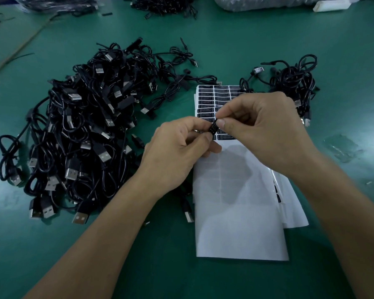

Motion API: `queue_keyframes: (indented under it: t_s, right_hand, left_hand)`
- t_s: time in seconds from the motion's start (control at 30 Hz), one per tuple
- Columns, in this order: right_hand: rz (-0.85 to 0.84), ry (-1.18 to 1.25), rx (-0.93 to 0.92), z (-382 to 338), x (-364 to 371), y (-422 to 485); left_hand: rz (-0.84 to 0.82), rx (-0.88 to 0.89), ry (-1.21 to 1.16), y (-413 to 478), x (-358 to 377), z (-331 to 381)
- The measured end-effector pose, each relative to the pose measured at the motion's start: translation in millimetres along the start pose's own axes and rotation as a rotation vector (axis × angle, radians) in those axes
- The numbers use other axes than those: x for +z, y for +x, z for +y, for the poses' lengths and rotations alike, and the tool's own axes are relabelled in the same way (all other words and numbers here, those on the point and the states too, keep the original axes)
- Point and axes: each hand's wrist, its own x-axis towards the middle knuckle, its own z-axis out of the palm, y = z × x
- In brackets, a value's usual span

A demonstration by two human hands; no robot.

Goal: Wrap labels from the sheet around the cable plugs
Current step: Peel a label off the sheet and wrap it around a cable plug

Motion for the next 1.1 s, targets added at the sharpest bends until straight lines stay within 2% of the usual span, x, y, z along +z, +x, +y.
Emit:
queue_keyframes:
  t_s: [0.4,0.77,1.1]
  right_hand:
    - [0.074,0.035,0.013,-3.9,2.4,-3.8]
    - [0.140,-0.061,0.118,-9.5,3.3,-5.3]
    - [0.159,-0.096,0.135,-10.9,2.3,-8.1]
  left_hand:
    - [0.004,0.029,0.014,-0.5,-0.4,-0.9]
    - [0.007,0.028,0.028,-1.1,-0.7,-0.7]
    - [0.003,0.041,0.049,-1.7,-1.5,1.0]
